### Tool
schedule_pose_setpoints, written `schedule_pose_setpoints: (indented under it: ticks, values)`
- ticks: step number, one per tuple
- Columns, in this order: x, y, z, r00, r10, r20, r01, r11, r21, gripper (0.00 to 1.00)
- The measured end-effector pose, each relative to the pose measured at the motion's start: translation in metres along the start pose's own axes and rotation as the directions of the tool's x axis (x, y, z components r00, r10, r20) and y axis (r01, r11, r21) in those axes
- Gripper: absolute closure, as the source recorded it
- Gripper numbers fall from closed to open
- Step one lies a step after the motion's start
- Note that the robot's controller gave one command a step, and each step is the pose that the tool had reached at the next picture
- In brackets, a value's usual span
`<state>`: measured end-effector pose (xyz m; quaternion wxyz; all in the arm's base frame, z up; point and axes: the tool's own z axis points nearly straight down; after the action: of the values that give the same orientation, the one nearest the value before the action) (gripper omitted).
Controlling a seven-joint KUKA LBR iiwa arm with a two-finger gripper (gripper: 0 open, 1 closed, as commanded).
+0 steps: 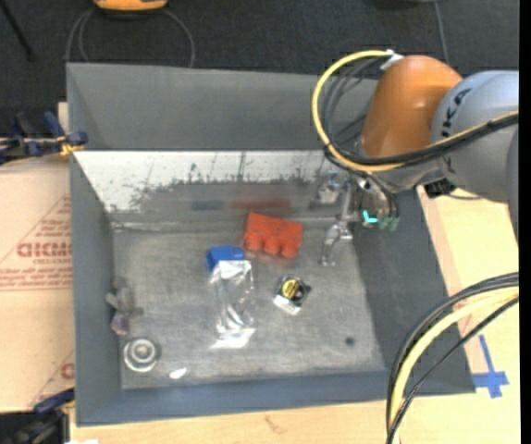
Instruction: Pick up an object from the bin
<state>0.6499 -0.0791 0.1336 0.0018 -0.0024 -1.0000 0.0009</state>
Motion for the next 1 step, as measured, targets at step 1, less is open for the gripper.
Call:
schedule_pose_setpoints:
  ticks: [1]
  values:
    - [-0.0024, 0.0484, 0.0584, 0.971, -0.239, 0.015, 0.239, 0.971, 0.005, 0.00]
